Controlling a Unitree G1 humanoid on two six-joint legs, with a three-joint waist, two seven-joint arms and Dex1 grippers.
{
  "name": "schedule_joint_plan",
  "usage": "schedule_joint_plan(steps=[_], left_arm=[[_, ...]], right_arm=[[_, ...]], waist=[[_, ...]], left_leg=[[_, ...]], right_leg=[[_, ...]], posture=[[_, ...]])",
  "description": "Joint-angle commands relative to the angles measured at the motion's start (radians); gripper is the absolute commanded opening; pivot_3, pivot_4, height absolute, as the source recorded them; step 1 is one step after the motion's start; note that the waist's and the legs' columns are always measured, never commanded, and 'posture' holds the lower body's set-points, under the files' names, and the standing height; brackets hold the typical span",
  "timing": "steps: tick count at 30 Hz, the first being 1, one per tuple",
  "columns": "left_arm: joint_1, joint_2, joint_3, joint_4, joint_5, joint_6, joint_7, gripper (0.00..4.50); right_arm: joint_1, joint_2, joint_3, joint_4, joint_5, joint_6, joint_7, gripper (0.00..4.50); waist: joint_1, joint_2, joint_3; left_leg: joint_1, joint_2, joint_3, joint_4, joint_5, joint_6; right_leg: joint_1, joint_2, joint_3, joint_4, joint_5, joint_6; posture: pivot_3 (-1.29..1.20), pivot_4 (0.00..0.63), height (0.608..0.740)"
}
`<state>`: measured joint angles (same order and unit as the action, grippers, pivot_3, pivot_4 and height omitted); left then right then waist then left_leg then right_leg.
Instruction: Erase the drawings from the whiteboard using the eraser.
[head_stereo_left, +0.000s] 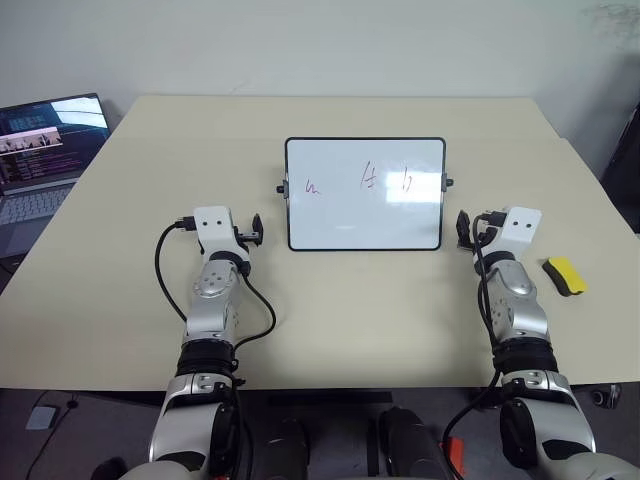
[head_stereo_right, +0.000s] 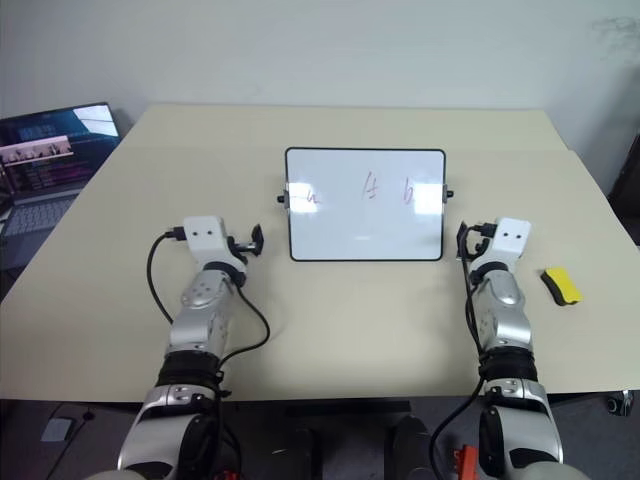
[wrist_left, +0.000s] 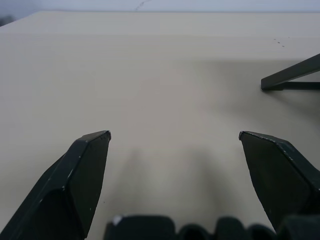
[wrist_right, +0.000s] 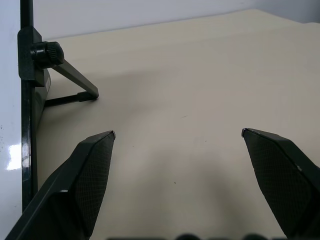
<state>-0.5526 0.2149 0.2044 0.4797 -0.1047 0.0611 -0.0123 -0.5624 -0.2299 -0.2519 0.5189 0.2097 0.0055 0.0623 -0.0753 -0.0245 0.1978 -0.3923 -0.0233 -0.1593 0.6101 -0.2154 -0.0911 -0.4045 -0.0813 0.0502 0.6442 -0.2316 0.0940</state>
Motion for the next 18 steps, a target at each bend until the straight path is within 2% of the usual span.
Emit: schedule_joint_plan(steps=[1, 4, 9, 18], left_arm=[[-0.018, 0.015, 0.002, -0.021, 0.008, 0.001, 0.007, 4.5], [-0.017, 0.01, 0.003, -0.028, -0.02, 0.023, -0.031, 4.5], [0.001, 0.016, 0.005, -0.044, 0.001, 0.034, -0.003, 4.5], [-0.005, 0.096, 0.018, -0.025, -0.02, 0.053, -0.082, 4.5]], right_arm=[[-0.02, -0.01, -0.007, -0.013, -0.003, -0.021, 0.005, 4.46], [-0.023, -0.012, -0.007, -0.006, -0.003, -0.024, 0.008, 4.46], [-0.036, -0.019, 0.0, -0.005, -0.008, -0.022, 0.018, 4.46], [-0.013, -0.035, -0.001, -0.09, -0.007, 0.027, 0.028, 4.46]], waist=[[0.0, 0.0, 0.0], [0.0, 0.0, 0.0], [0.0, 0.0, 0.0], [-0.001, 0.0, 0.0]], left_leg=[[0.0, 0.0, 0.0, 0.0, 0.0, 0.0], [0.0, 0.0, 0.0, 0.0, 0.0, 0.0], [0.0, 0.0, 0.0, 0.0, 0.0, 0.0], [0.0, 0.0, 0.0, 0.0, 0.0, 0.0]], right_leg=[[0.0, 0.0, 0.0, 0.0, 0.0, 0.0], [0.0, 0.0, 0.0, 0.0, 0.0, 0.0], [0.0, 0.0, 0.0, 0.0, 0.0, 0.0], [0.0, 0.0, 0.0, 0.0, 0.0, 0.0]], posture=[[0.0, 0.15, 0.74], [0.0, 0.15, 0.74], [0.0, 0.15, 0.74], [0.0, 0.15, 0.74]])
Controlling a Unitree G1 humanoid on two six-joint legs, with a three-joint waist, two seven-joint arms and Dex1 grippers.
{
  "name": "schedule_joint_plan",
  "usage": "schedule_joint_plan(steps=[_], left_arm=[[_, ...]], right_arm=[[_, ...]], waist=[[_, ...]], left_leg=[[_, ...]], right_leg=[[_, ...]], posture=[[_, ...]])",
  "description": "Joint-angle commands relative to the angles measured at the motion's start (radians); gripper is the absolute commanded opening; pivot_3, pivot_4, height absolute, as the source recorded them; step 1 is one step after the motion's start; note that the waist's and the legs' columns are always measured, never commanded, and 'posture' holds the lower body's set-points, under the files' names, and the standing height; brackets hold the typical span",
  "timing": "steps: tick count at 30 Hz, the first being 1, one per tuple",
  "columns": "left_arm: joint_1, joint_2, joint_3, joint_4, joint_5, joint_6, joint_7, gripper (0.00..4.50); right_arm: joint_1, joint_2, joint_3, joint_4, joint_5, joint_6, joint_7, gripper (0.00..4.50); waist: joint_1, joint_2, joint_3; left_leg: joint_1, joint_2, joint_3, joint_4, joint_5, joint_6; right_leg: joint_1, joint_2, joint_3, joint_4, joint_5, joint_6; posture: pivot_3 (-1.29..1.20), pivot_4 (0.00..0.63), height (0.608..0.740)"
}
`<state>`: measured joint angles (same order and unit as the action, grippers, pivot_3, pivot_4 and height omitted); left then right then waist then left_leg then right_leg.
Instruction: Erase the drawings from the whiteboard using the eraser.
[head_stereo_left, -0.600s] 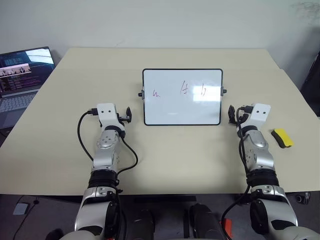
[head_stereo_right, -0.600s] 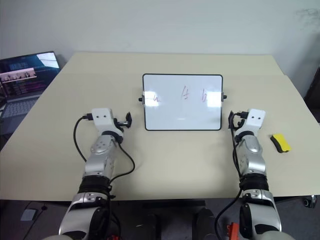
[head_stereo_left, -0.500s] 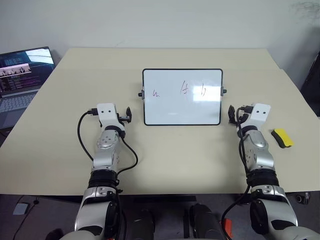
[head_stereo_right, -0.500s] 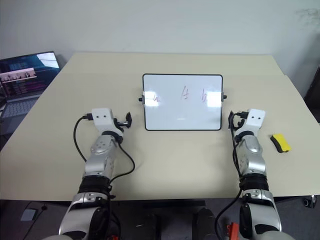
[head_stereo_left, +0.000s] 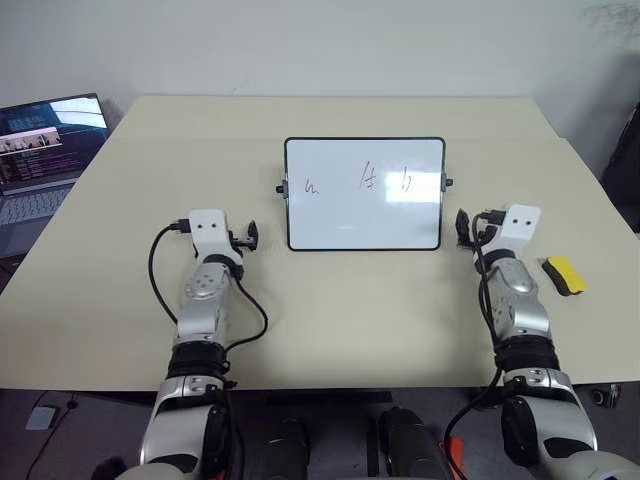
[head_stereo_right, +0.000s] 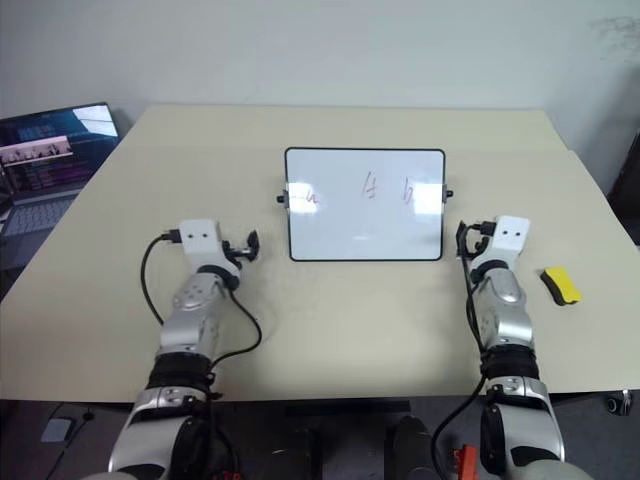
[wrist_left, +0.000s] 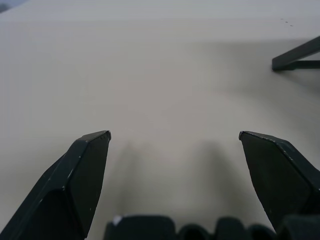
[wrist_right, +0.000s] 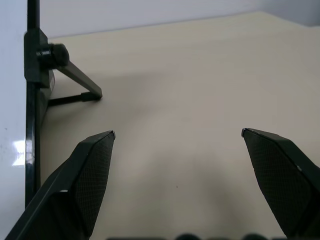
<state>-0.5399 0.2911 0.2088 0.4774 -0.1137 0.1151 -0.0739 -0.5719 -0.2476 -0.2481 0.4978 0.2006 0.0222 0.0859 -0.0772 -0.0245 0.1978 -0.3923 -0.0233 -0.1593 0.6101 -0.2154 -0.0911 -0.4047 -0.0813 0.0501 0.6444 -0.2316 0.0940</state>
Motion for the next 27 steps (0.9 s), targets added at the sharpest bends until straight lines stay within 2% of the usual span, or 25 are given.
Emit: schedule_joint_plan(steps=[1, 3, 7, 12, 15, 18, 22, 24, 27], left_arm=[[-0.021, 0.024, 0.015, -0.022, -0.014, 0.001, -0.024, 4.5], [-0.027, 0.033, 0.017, -0.023, -0.022, 0.005, -0.045, 4.5], [-0.062, 0.135, -0.013, -0.055, -0.065, 0.065, -0.275, 4.5], [-0.08, 0.262, -0.022, -0.151, -0.167, 0.189, -0.529, 4.5], [-0.057, 0.397, -0.078, -0.334, -0.304, 0.396, -0.8, 4.5], [-0.058, 0.455, -0.104, -0.457, -0.387, 0.511, -0.902, 4.5], [-0.131, 0.401, -0.196, -0.521, -0.43, 0.574, -0.961, 4.5], [-0.155, 0.356, -0.245, -0.533, -0.437, 0.592, -0.98, 4.5], [-0.189, 0.268, -0.364, -0.495, -0.375, 0.582, -0.975, 4.5]], right_arm=[[0.0, -0.018, -0.007, -0.077, 0.004, 0.017, 0.005, 4.46], [0.011, -0.023, -0.009, -0.1, 0.008, 0.034, 0.009, 4.46], [-0.002, -0.068, -0.062, -0.192, 0.112, 0.241, 0.041, 4.46], [-0.002, -0.218, -0.074, -0.32, 0.185, 0.488, 0.141, 4.46], [0.007, -0.396, -0.109, -0.372, 0.238, 0.701, 0.237, 4.46], [0.043, -0.507, -0.149, -0.396, 0.279, 0.808, 0.305, 4.46], [0.122, -0.66, -0.142, -0.338, 0.243, 0.836, 0.412, 4.46], [0.139, -0.698, -0.124, -0.306, 0.244, 0.859, 0.461, 4.46], [0.147, -0.736, -0.101, -0.248, 0.241, 0.896, 0.509, 4.46]], waist=[[0.001, 0.0, 0.0], [0.001, 0.0, 0.0], [0.001, 0.0, 0.0], [-0.003, 0.001, 0.001], [-0.003, 0.001, 0.001], [0.0, 0.002, 0.001], [0.008, 0.001, 0.001], [0.016, 0.001, 0.001], [0.017, 0.001, 0.001]], left_leg=[[0.0, 0.0, 0.0, 0.0, 0.0, 0.0], [0.0, 0.0, 0.0, 0.0, 0.0, 0.0], [-0.001, 0.0, 0.0, 0.0, 0.0, 0.0], [-0.003, 0.0, 0.0, 0.0, 0.0, 0.0], [-0.004, 0.001, -0.001, 0.0, 0.0, 0.0], [-0.005, 0.001, -0.001, 0.0, 0.0, 0.001], [-0.004, 0.001, -0.001, 0.0, -0.001, 0.001], [-0.004, 0.001, -0.001, 0.001, -0.001, 0.001], [-0.004, 0.001, 0.0, 0.002, 0.0, 0.001]], right_leg=[[0.0, 0.0, 0.0, 0.0, 0.0, 0.0], [0.0, 0.0, 0.0, 0.0, 0.0, 0.0], [0.0, 0.0, -0.001, 0.0, 0.0, 0.0], [-0.002, 0.0, -0.001, 0.0, 0.0, 0.0], [-0.002, 0.0, -0.002, -0.001, -0.001, -0.001], [-0.003, 0.0, -0.003, -0.002, -0.001, -0.001], [-0.001, 0.0, -0.003, -0.001, -0.003, 0.0], [-0.001, 0.0, -0.003, -0.001, -0.005, 0.004], [0.0, 0.0, -0.002, -0.001, -0.005, 0.004]], posture=[[0.0, 0.15, 0.74], [0.0, 0.15, 0.74], [0.0, 0.15, 0.74], [0.0, 0.15, 0.74], [0.0, 0.15, 0.74], [0.0, 0.15, 0.74], [0.0, 0.15, 0.74], [0.0, 0.15, 0.74], [0.0, 0.15, 0.74]])
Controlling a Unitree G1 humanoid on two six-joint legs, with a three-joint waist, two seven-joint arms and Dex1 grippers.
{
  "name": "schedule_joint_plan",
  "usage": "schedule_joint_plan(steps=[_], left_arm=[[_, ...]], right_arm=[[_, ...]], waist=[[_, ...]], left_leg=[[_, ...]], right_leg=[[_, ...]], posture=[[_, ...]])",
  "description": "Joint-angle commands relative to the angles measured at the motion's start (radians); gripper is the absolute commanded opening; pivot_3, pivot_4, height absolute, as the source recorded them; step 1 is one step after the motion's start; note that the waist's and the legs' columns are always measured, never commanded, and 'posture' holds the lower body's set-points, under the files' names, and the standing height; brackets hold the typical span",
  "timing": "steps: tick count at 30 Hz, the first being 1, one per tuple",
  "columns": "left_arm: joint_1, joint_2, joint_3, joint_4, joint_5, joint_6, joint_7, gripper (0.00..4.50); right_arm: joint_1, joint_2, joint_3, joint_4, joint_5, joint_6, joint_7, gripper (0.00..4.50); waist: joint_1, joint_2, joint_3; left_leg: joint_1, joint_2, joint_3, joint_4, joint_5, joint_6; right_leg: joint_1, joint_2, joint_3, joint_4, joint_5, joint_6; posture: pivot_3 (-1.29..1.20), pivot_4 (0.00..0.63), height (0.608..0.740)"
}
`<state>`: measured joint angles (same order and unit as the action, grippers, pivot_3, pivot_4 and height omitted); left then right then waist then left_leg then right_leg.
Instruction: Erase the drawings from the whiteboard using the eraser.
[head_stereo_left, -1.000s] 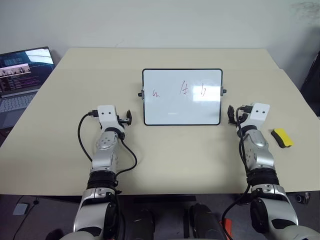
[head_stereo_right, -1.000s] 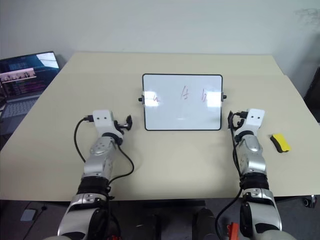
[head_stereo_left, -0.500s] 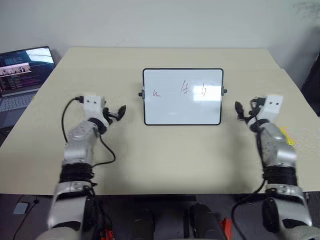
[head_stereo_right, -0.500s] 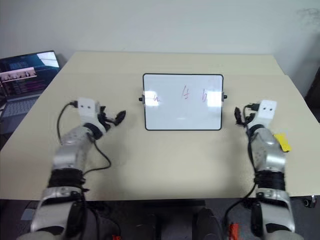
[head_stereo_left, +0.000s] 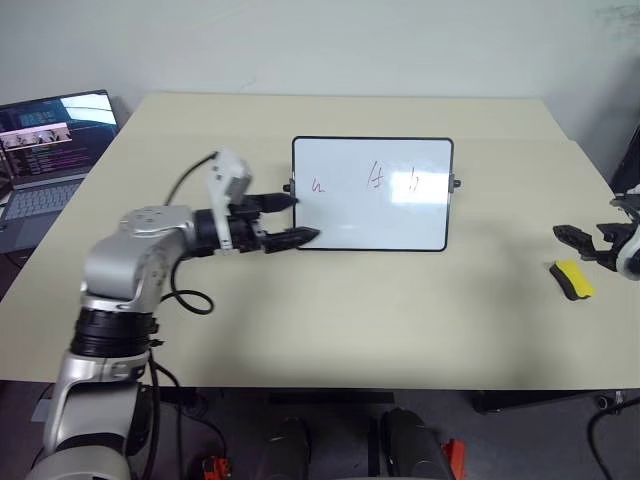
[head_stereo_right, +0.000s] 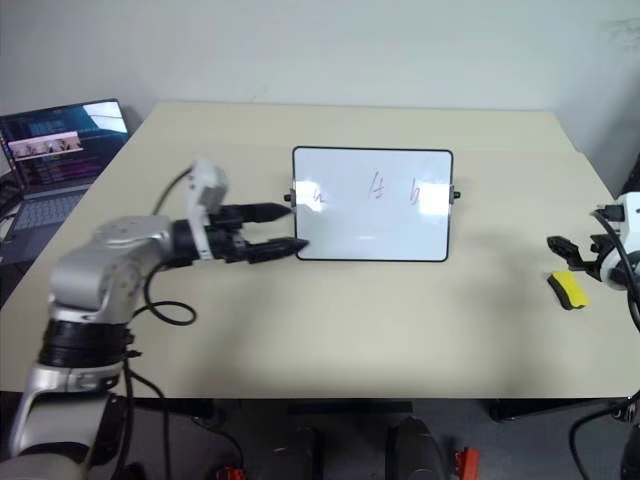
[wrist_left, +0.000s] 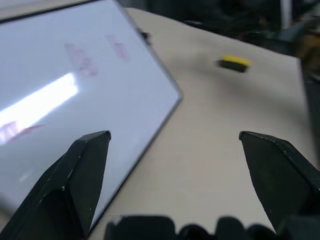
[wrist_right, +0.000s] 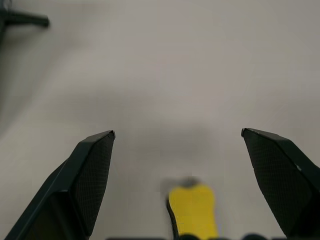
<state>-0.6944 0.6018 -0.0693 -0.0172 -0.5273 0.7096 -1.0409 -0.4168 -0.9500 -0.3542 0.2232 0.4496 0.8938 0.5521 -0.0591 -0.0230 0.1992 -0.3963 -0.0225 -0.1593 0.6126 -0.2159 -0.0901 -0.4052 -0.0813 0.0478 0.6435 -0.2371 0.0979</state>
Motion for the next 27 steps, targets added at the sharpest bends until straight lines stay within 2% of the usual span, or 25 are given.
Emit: schedule_joint_plan(steps=[1, 3, 8, 20, 23, 27], left_arm=[[-0.039, -0.069, -0.128, 0.015, 0.068, -0.025, -0.003, 4.5], [-0.035, -0.11, -0.173, 0.038, 0.101, -0.053, -0.001, 4.5], [-0.012, -0.176, -0.176, 0.055, 0.106, -0.057, 0.025, 4.5], [0.024, -0.167, -0.167, 0.008, 0.113, -0.052, 0.028, 4.5], [0.024, -0.163, -0.161, 0.013, 0.115, -0.055, 0.03, 4.5], [0.025, -0.16, -0.162, 0.017, 0.123, -0.059, 0.037, 4.5]], right_arm=[[-0.009, -0.037, 0.011, 0.045, -0.015, 0.023, 0.047, 4.46], [-0.008, -0.042, 0.023, 0.068, -0.027, 0.017, 0.056, 4.46], [0.008, -0.039, 0.033, 0.084, -0.04, 0.013, 0.089, 4.46], [0.024, -0.018, 0.043, 0.099, -0.068, 0.002, 0.106, 4.46], [0.022, -0.007, 0.049, 0.118, -0.078, -0.01, 0.11, 3.85], [0.019, 0.005, 0.054, 0.135, -0.082, -0.019, 0.114, 2.4]], waist=[[-0.002, 0.0, 0.0], [-0.004, 0.0, 0.0], [-0.005, 0.001, 0.0], [0.003, 0.001, 0.0], [0.003, 0.001, 0.0], [0.003, 0.001, 0.0]], left_leg=[[0.0, 0.0, 0.0, 0.0, 0.0, 0.0], [0.001, 0.0, 0.001, 0.0, 0.0, 0.0], [0.0, 0.0, 0.001, 0.0, 0.0, 0.0], [0.0, 0.0, 0.001, 0.0, 0.0, 0.0], [0.0, 0.0, 0.001, 0.0, 0.0, 0.0], [0.0, 0.0, 0.001, 0.0, 0.0, 0.0]], right_leg=[[0.0, 0.0, 0.0, 0.0, 0.0, 0.0], [0.0, 0.0, 0.001, 0.0, 0.0, 0.0], [0.0, 0.0, 0.001, 0.0, 0.0, 0.0], [0.0, 0.0, 0.001, 0.0, 0.0, 0.0], [0.0, 0.0, 0.001, 0.0, 0.0, 0.0], [0.0, 0.0, 0.001, 0.0, 0.0, 0.0]], posture=[[0.0, 0.15, 0.74], [0.0, 0.15, 0.74], [0.0, 0.15, 0.74], [0.0, 0.15, 0.74], [0.0, 0.15, 0.74], [0.0, 0.15, 0.74]])
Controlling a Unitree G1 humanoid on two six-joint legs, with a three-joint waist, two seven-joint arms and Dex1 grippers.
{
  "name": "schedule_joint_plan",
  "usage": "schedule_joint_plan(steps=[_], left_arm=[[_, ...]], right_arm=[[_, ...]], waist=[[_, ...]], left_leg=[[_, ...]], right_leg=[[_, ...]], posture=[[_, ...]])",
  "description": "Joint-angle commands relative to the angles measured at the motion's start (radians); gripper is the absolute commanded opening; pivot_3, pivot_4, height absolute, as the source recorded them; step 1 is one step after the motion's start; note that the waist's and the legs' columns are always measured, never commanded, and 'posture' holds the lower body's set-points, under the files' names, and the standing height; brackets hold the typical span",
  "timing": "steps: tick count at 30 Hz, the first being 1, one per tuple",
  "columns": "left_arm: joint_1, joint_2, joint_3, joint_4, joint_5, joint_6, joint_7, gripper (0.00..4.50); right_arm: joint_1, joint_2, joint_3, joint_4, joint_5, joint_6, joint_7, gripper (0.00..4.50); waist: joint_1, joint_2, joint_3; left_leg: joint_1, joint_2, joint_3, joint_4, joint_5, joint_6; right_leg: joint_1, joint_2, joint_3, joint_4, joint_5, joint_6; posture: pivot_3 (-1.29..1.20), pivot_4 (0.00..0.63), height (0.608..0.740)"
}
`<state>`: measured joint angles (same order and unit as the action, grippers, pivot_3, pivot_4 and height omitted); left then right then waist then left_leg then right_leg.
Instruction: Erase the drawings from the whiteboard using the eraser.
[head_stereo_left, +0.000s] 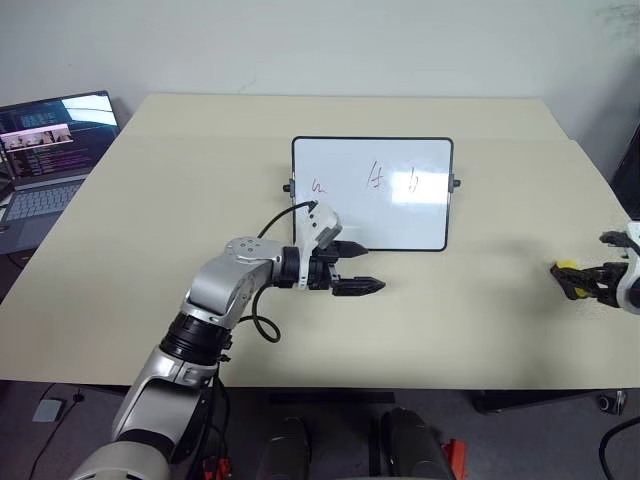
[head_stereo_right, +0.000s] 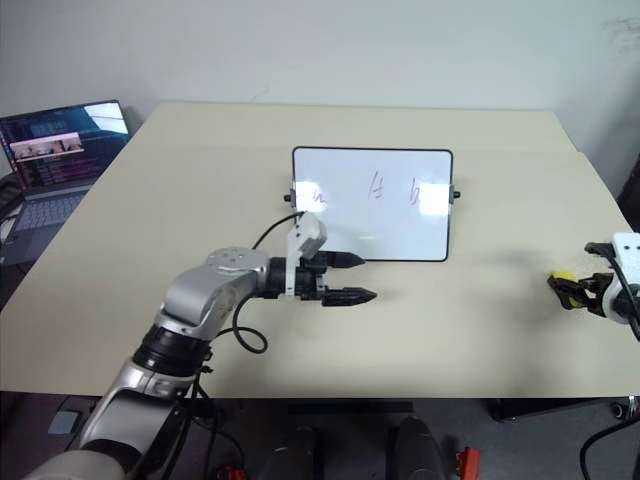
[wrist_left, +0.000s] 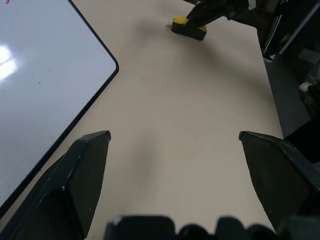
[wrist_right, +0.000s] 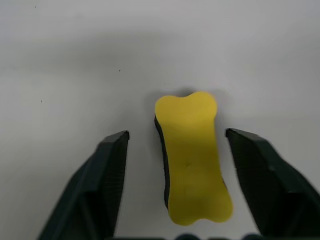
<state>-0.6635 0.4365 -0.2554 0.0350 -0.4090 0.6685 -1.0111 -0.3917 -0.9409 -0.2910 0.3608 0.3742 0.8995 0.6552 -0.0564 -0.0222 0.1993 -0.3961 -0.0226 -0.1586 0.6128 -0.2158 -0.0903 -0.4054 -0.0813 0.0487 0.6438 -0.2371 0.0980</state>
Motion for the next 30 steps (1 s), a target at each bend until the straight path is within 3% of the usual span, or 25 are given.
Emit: schedule_joint_plan(steps=[1, 4, 11, 21, 24, 30], left_arm=[[-0.006, 0.005, 0.025, -0.036, 0.005, -0.017, 0.008, 4.5], [-0.006, 0.007, 0.028, -0.039, 0.005, -0.016, 0.011, 4.5], [-0.008, 0.008, 0.032, -0.033, 0.009, -0.019, 0.025, 4.5], [-0.001, 0.009, 0.036, -0.041, 0.011, -0.013, 0.031, 4.5], [-0.003, 0.013, 0.035, -0.037, 0.015, -0.015, 0.032, 4.5], [-0.006, 0.014, 0.035, -0.034, 0.014, -0.015, 0.036, 4.5]], right_arm=[[-0.007, -0.002, -0.01, 0.001, -0.008, -0.029, 0.011, 2.08], [-0.011, -0.002, -0.011, 0.011, -0.01, -0.038, 0.012, 0.92], [-0.014, -0.005, -0.005, 0.023, -0.017, -0.051, 0.014, 0.03], [-0.011, -0.016, 0.002, -0.014, -0.032, -0.043, 0.03, 0.03], [-0.022, -0.023, -0.028, -0.008, -0.033, -0.037, 0.02, 0.63], [-0.026, -0.028, -0.061, -0.028, -0.002, -0.012, 0.046, 2.77]], waist=[[0.0, 0.0, 0.0], [0.0, 0.0, 0.0], [-0.001, 0.0, 0.0], [-0.001, 0.0, 0.0], [-0.001, 0.0, 0.0], [0.0, 0.0, 0.0]], left_leg=[[0.0, 0.0, 0.0, 0.0, 0.0, 0.0], [0.0, 0.0, 0.0, 0.0, 0.0, 0.0], [0.0, 0.0, 0.0, 0.0, 0.0, 0.0], [0.0, 0.0, 0.0, 0.001, 0.0, 0.0], [0.0, 0.0, 0.0, 0.001, 0.0, 0.0], [0.0, 0.0, 0.0, 0.001, 0.0, 0.0]], right_leg=[[0.0, 0.0, 0.0, 0.0, 0.0, 0.0], [0.0, 0.0, 0.0, 0.0, 0.0, 0.0], [0.001, 0.0, 0.0, 0.0, 0.0, 0.0], [0.001, 0.0, 0.0, 0.0, 0.0, 0.0], [0.001, 0.0, 0.0, 0.0, 0.0, 0.0], [0.001, 0.0, 0.0, 0.0, 0.0, 0.0]], posture=[[0.0, 0.15, 0.74], [0.0, 0.15, 0.74], [0.0, 0.15, 0.74], [0.0, 0.15, 0.74], [0.0, 0.15, 0.74], [0.0, 0.15, 0.74]])
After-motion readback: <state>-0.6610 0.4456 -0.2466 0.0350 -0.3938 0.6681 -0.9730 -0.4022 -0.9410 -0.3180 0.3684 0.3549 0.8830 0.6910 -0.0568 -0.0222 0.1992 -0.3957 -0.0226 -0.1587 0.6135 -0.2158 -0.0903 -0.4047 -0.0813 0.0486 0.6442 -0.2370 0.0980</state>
